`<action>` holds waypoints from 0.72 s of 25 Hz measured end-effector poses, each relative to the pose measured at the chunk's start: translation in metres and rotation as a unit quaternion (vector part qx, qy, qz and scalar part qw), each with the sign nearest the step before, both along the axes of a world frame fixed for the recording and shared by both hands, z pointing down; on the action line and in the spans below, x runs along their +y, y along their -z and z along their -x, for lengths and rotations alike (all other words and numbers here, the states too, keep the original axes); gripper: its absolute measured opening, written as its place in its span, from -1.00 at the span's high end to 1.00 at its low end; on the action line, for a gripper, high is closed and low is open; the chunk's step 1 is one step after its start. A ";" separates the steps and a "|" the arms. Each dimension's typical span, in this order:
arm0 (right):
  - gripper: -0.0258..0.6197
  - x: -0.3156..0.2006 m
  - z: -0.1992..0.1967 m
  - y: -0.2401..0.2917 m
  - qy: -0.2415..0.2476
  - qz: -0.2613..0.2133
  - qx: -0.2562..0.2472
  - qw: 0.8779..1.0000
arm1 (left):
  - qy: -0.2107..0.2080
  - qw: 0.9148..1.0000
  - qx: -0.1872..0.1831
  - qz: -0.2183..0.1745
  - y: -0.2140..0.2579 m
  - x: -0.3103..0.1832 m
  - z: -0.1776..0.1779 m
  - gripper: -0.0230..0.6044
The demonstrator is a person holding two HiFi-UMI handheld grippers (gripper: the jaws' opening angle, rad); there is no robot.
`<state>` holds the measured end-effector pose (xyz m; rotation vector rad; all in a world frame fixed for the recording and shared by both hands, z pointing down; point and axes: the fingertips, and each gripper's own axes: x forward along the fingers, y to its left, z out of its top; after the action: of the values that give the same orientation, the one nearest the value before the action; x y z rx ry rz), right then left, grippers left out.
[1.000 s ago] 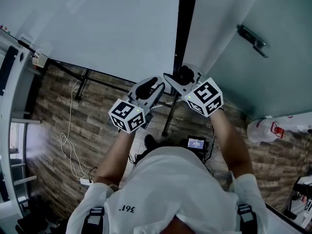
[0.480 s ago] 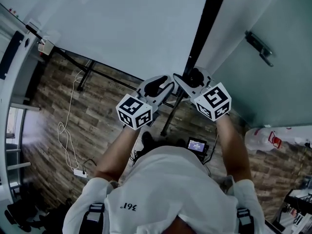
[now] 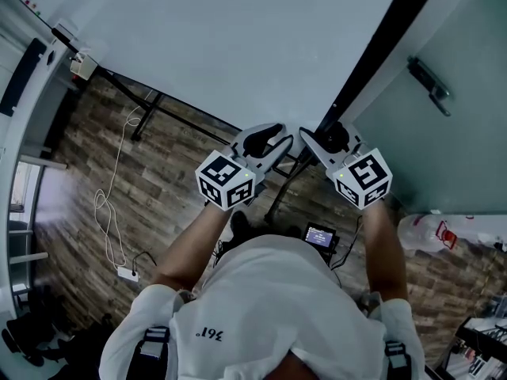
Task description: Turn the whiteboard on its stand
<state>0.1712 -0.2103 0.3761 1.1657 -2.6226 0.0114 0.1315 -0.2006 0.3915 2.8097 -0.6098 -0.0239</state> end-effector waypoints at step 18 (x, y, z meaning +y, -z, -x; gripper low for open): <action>0.44 0.036 -0.046 0.001 -0.007 0.004 0.003 1.000 | -0.016 1.000 0.008 -0.002 0.004 0.021 -0.010 0.53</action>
<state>0.2168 -0.1738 0.3748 1.1787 -2.6070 0.0203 0.1412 -0.1792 0.3872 2.8199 -0.5604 -0.0427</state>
